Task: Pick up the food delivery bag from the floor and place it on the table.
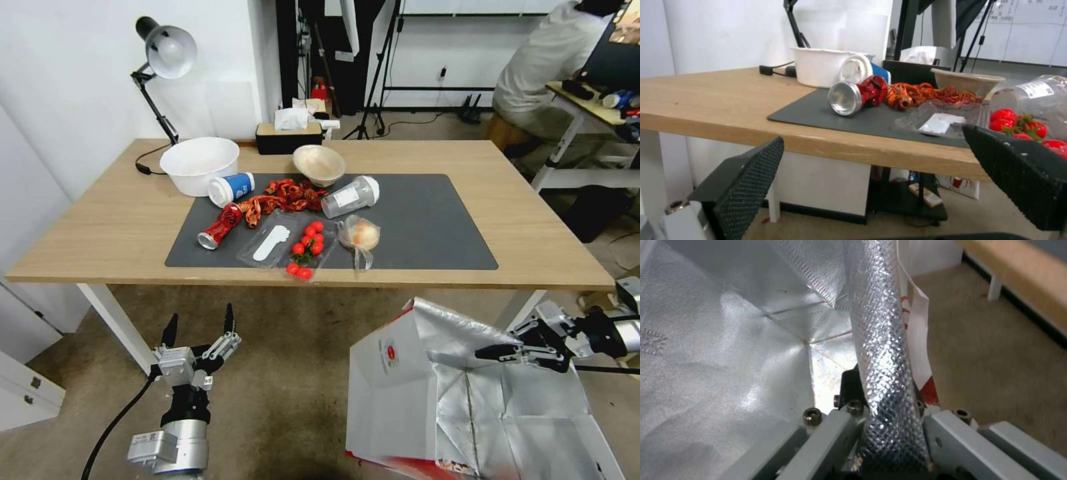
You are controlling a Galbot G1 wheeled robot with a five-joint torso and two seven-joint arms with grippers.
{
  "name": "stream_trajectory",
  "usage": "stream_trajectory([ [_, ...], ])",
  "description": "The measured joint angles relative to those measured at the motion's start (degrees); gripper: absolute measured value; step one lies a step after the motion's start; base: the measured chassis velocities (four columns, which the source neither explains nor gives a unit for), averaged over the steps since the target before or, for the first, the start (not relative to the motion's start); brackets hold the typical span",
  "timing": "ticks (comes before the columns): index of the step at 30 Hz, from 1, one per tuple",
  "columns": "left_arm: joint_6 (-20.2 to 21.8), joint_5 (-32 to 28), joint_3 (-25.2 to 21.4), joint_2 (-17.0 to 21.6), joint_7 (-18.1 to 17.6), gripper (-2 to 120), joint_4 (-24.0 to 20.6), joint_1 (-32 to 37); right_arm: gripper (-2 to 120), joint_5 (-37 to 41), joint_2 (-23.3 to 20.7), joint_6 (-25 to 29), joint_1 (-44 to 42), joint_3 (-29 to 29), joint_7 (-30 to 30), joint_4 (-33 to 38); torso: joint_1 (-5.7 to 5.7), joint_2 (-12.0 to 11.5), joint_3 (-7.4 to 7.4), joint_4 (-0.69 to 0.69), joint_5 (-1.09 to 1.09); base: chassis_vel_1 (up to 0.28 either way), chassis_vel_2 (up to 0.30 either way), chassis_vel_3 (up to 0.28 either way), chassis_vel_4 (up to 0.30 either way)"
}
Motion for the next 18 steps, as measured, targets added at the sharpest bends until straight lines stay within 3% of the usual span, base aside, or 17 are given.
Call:
stream_trajectory([
  [6, -0.02, 0.13, -0.36, 0.01, -0.13, 100, -0.03, 0.16, 0, 5.74, 1.12, -1.58, 0.19, 2.5, 0.0, 0.26, -0.01, -0.06, -0.03, 0.01, 0.0, 0.0, 0.0, 0.0, 0.0],
  [18, -0.53, 1.09, -0.71, -0.42, -0.4, 100, 0.42, 0.34, 0, 25.08, 4.72, -6.8, -0.19, 6.6, 2.6, 0.18, -0.05, -0.14, -0.07, 0.0, 0.0, 0.0, 0.0, 0.0, 0.0],
])
